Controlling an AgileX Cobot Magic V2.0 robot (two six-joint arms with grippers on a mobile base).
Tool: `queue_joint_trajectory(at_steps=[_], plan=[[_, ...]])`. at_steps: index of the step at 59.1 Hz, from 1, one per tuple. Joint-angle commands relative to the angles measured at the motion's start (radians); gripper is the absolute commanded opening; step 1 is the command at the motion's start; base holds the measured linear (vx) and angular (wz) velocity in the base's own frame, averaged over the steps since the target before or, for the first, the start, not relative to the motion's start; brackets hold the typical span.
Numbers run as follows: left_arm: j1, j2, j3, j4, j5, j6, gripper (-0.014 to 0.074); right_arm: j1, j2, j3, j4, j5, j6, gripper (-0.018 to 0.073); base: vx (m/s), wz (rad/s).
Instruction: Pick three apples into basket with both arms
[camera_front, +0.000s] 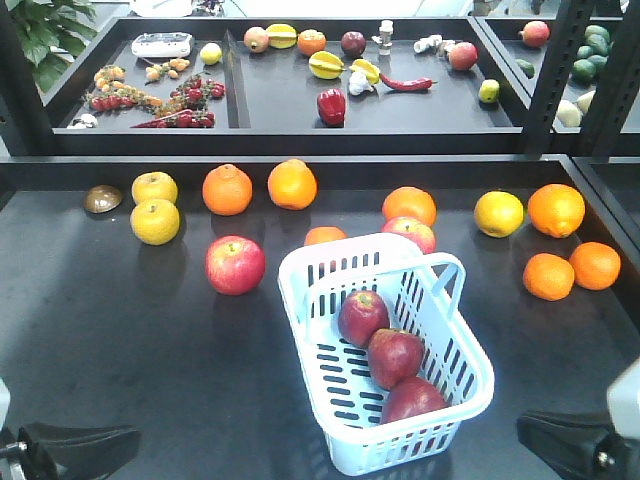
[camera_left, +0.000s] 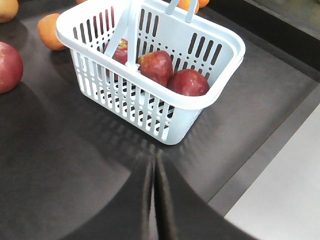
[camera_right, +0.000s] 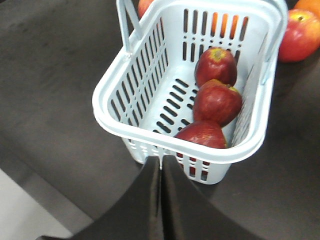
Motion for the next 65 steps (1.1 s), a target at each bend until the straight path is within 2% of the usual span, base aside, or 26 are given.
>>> queue_joint_trajectory(at_steps=[1,54,65], plan=[[-0.004,-0.001,-0.024,-0.024,-0.046,-0.003,-0.0006,0.0,-0.027,-0.017,0.024,-0.061,-0.006,-0.0005,0.0,0.0],[-0.004,-0.001,-0.024,-0.024,-0.037,-0.003,-0.0006,0.0,-0.036,-0.017,0.028,-0.058,-0.006,-0.0005,0.0,0.0],[-0.004,-0.001,-0.005,0.038,-0.125,0.024,-0.0006,0.0,-0.036,-0.017,0.03,-0.058,-0.006,-0.0005,0.0,0.0]])
